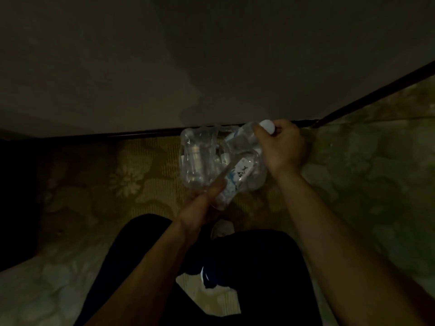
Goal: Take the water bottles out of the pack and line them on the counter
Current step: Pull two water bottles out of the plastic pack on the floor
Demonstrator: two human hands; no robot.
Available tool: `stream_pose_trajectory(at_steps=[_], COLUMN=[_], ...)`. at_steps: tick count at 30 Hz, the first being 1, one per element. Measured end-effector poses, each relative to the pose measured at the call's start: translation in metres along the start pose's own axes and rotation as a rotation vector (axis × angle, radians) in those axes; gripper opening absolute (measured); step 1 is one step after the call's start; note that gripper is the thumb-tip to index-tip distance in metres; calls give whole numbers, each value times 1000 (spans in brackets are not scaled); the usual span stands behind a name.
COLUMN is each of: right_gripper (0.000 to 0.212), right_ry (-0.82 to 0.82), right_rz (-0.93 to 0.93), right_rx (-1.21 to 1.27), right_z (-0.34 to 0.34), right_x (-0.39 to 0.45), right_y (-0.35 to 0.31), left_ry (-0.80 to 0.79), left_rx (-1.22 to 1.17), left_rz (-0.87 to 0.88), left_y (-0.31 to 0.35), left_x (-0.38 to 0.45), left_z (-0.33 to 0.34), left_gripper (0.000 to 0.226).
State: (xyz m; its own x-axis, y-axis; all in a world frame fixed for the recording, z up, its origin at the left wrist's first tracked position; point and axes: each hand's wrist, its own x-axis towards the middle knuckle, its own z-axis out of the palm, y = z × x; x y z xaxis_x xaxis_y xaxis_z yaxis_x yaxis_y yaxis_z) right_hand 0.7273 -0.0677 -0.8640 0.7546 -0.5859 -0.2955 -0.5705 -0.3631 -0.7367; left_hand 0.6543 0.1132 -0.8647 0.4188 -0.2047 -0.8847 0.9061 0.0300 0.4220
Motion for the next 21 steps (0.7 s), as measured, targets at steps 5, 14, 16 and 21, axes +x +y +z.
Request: stream_pose_trajectory(at_steps=[5, 14, 16, 21], right_gripper=[16, 18, 21, 22], right_ry=[-53, -110, -107, -82], right_rz=[6, -98, -126, -230], right_rx=[105, 104, 127, 169], right_z=[-59, -160, -182, -225], right_x=[-31, -63, -71, -93], right_y=[-70, -194, -215, -271], left_ry=[-95, -222, -215, -195], left_rx=[21, 36, 58, 76], left_rz=[-77, -66, -52, 22], left_y=[24, 69, 80, 97], left_x=[-78, -178, -198, -240], left_z=[23, 49, 57, 65], left_gripper=[33, 48, 55, 70])
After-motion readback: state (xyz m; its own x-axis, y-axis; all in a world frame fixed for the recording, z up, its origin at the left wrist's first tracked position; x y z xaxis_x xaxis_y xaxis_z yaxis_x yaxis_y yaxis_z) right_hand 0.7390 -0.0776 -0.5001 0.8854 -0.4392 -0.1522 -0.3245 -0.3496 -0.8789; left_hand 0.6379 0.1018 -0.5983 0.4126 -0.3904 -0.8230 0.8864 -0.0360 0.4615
